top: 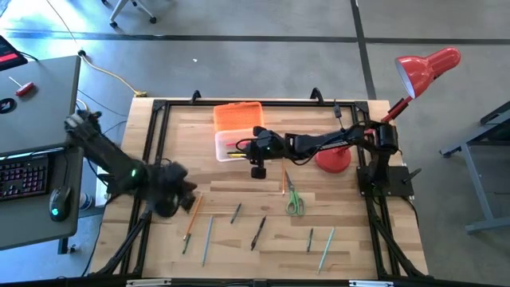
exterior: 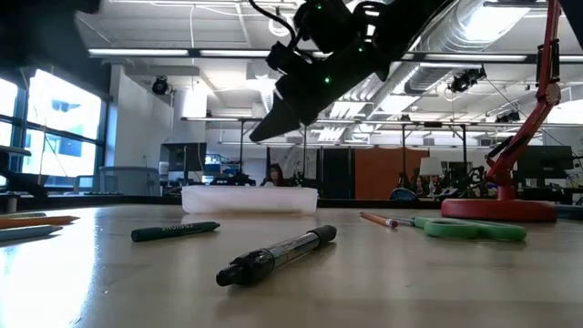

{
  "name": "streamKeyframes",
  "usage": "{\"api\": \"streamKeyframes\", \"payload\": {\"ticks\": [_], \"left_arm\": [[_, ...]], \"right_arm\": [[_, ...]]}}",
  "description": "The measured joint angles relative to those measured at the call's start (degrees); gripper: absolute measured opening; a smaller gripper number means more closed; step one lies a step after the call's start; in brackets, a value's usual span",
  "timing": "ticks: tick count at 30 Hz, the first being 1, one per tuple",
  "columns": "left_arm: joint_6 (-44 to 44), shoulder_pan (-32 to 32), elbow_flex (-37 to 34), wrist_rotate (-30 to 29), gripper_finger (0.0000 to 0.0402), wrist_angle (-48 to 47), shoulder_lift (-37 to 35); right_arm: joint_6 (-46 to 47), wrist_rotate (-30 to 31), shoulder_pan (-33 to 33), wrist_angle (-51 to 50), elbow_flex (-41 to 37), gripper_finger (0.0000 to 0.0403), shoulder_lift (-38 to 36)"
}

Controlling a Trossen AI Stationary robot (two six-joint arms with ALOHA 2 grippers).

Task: Pick & place school supplies into a supply box
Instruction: Put the green crayon into the orange supply box

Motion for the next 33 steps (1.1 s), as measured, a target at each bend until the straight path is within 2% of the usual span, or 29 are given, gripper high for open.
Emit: {"api": "streamKeyframes", "payload": {"ticks": [3,5,9,16,19,25,33], "left_arm": [[-11.29,-8.49,-2.25,-7.61,0.0051,0.17,3.61],[-16.54,-11.49,-3.13,-9.77,0.0051,-0.56,6.19],[-21.87,-12.03,-3.41,-4.68,0.0051,-3.91,10.48],[-22.08,-12.01,-3.37,3.65,0.0051,-2.74,16.23],[-23.92,-12.01,-3.35,4.78,0.0051,-2.42,17.67],[-24.09,-11.99,-3.35,3.00,0.0057,-3.61,18.31],[-28.71,-10.66,-3.33,4.53,0.0126,-2.97,21.86]], "right_arm": [[0.00,0.25,-0.02,-1.18,0.00,0.0083,0.00],[-0.01,0.86,-0.02,-1.50,0.00,0.0083,-0.01],[1.35,1.30,-0.04,-1.75,0.00,0.0083,0.00],[2.17,0.99,-0.04,-2.21,0.00,0.0083,0.00],[3.11,1.01,0.00,-2.47,0.00,0.0083,0.00],[3.21,1.00,0.00,-2.58,0.00,0.0083,-0.02],[4.54,0.90,0.00,-3.22,0.00,0.0083,0.00]]}}
